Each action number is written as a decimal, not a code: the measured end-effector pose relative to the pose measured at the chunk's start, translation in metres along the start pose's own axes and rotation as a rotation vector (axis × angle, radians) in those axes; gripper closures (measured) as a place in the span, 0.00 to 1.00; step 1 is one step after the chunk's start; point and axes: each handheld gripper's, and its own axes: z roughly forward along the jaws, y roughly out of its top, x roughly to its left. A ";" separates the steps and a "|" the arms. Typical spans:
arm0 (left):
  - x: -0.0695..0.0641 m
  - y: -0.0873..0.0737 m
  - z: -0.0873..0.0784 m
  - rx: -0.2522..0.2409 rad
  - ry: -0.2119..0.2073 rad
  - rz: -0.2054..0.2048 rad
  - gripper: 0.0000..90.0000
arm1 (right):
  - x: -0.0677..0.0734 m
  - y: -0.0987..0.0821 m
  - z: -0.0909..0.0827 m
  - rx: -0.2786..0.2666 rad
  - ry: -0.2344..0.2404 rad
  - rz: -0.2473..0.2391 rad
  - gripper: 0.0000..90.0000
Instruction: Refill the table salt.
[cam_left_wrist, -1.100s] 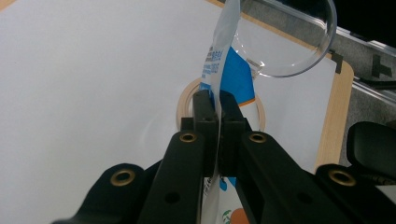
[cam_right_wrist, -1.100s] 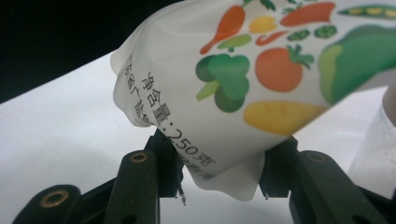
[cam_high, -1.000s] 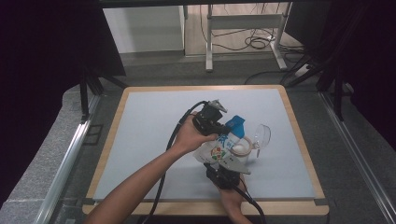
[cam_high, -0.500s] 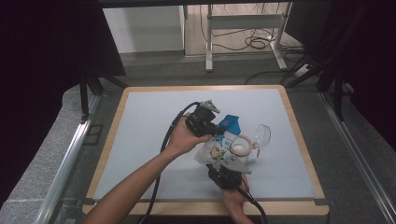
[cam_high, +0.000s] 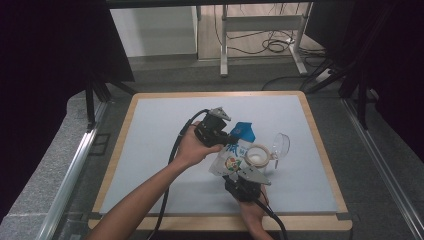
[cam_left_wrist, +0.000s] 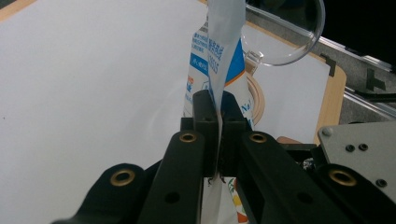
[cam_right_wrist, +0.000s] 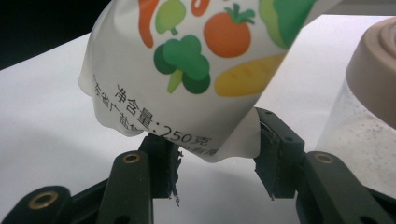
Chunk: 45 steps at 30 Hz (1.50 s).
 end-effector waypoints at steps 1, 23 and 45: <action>0.000 -0.001 -0.002 -0.003 0.001 0.000 0.99 | -0.001 0.000 0.000 -0.001 0.000 0.001 0.60; 0.003 -0.010 -0.011 -0.018 -0.003 -0.014 0.99 | -0.008 0.001 -0.001 0.014 -0.004 0.030 0.60; 0.032 -0.042 -0.038 -0.115 0.014 -0.082 1.00 | -0.013 0.008 -0.003 -0.001 0.087 0.043 0.53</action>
